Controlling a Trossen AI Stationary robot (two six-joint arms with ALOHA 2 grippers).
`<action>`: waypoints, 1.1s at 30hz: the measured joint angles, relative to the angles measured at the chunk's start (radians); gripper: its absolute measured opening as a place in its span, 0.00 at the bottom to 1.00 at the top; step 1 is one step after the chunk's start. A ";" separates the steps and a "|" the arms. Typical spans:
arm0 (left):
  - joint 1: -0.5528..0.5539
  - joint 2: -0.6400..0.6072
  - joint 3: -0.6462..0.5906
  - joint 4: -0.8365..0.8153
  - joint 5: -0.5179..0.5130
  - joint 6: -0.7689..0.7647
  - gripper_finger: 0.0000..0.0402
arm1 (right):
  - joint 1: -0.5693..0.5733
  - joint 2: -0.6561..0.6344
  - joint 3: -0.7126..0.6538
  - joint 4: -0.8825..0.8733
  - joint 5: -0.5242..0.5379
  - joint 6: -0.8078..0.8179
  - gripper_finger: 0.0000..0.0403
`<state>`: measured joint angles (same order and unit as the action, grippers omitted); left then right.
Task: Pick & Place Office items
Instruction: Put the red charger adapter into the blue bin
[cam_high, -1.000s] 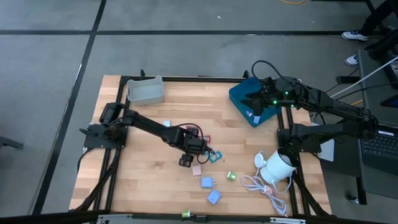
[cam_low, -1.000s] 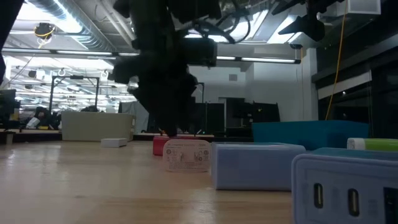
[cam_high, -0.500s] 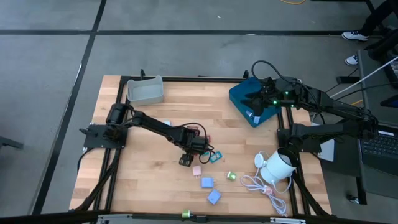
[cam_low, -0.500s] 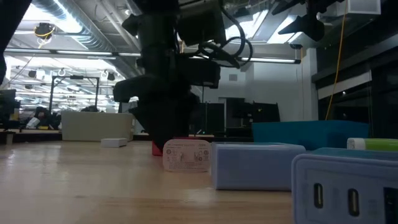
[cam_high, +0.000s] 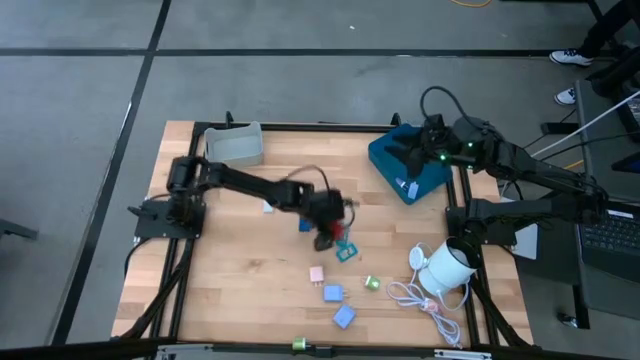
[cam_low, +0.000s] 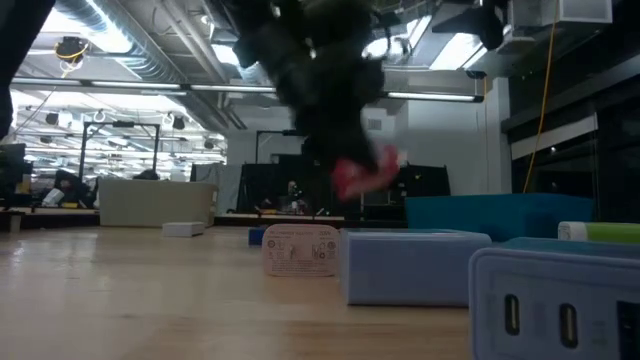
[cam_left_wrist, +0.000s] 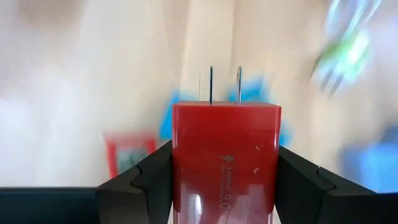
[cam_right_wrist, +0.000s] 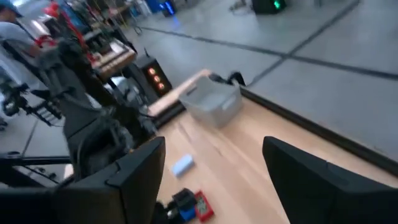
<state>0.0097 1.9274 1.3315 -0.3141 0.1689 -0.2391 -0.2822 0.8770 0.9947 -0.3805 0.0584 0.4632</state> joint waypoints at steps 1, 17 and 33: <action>0.018 -0.019 0.000 0.029 0.015 -0.016 0.51 | -0.006 -0.002 0.000 0.010 -0.004 -0.001 0.69; 0.317 -0.107 -0.001 0.586 0.448 -0.272 0.51 | -0.025 -0.015 0.005 -0.027 -0.078 -0.113 0.69; 0.374 0.145 0.209 0.531 0.341 -0.181 0.51 | -0.031 -0.010 0.006 -0.009 -0.066 -0.110 0.69</action>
<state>0.3840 2.0729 1.5404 0.2166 0.5095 -0.4205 -0.3136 0.8665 1.0004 -0.3894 -0.0081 0.3536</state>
